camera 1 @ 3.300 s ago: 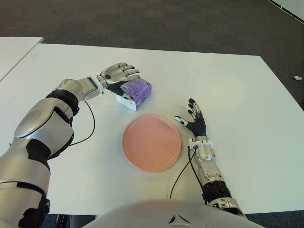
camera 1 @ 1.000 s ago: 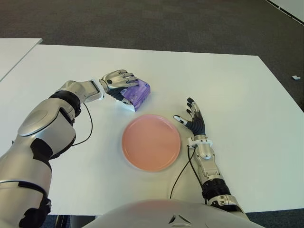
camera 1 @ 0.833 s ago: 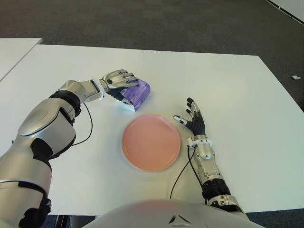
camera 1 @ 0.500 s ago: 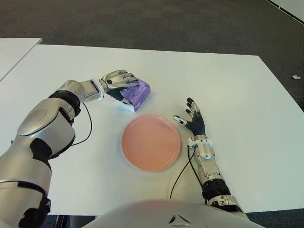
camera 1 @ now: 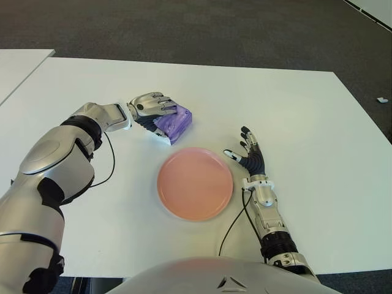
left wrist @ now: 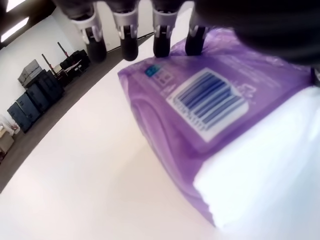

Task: Put the tissue paper into the plate.

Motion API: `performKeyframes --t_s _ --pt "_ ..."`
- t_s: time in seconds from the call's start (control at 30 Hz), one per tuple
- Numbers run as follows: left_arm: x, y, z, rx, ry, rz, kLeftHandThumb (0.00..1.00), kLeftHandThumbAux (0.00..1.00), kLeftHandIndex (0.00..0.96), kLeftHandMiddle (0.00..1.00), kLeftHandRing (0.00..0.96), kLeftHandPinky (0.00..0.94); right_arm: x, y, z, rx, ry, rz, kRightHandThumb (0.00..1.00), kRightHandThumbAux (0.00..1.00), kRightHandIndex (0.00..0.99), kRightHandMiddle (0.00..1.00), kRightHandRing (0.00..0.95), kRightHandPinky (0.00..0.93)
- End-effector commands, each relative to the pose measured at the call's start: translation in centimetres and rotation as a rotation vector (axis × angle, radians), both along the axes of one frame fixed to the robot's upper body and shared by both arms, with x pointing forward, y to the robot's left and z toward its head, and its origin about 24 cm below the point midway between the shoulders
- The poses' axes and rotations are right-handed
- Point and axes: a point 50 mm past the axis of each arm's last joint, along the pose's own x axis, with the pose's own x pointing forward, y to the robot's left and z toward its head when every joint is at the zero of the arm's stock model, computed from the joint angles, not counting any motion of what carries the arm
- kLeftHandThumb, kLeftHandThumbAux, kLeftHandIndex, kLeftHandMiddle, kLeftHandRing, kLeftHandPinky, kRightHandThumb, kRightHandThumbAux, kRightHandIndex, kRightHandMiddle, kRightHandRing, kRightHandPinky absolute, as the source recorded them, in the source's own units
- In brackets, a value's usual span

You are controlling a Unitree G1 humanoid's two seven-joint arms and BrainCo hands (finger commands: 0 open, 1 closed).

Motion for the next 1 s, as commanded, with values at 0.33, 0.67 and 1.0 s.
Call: performKeyframes --t_s 0.33,0.67,1.0 --pt "-3.2 1.2 -6.0 0.229 0.187 -0.024 0.23 0.14 0.0 0.0 0.0 0.0 -2.7 -0.5 -3.5 0.012 0.195 -0.042 0.0 0.723 0.0 0.0 0.0 0.0" --pt "-3.1 0.7 -5.8 0.26 0.181 -0.066 0.218 0.135 0.0 0.0 0.0 0.0 -2.8 -0.6 -3.5 -0.004 0.204 -0.058 0.0 0.708 0.0 0.0 0.0 0.0" --pt "-3.1 0.0 -6.1 0.207 0.167 -0.063 0.254 0.141 0.0 0.0 0.0 0.0 -2.8 -0.5 -3.5 0.022 0.206 -0.052 0.0 0.711 0.0 0.0 0.0 0.0"
